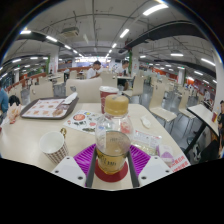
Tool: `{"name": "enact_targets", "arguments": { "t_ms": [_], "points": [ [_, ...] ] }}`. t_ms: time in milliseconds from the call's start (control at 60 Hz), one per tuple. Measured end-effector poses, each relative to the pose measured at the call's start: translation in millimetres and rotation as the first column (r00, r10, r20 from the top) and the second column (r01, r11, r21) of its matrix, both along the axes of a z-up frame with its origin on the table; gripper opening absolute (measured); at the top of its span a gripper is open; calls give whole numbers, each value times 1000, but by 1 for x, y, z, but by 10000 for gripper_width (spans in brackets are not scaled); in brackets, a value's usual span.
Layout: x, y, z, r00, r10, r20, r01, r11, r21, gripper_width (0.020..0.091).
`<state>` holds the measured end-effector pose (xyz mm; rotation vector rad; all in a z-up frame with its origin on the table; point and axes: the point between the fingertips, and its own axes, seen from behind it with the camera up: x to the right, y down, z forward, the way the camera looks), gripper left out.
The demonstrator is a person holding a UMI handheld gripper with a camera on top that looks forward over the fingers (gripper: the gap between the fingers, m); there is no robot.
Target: Pour water
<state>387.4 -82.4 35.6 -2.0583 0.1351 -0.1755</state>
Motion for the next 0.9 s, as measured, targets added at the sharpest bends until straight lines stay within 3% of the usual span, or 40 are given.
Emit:
{"name": "enact_targets", "arguments": {
  "t_ms": [100,133,550,900],
  "points": [
    [-1,-14,-5,1000,-12,-2,12,996,-85,799],
    [-5,-23,-3,1000,-10,-8,9,995,-101,857],
    [-63,-179,83,999,-21,-36,12,973,-232,850],
    [-87,-238,108,1000,11,7,-9,976,-219,852]
  ]
}}
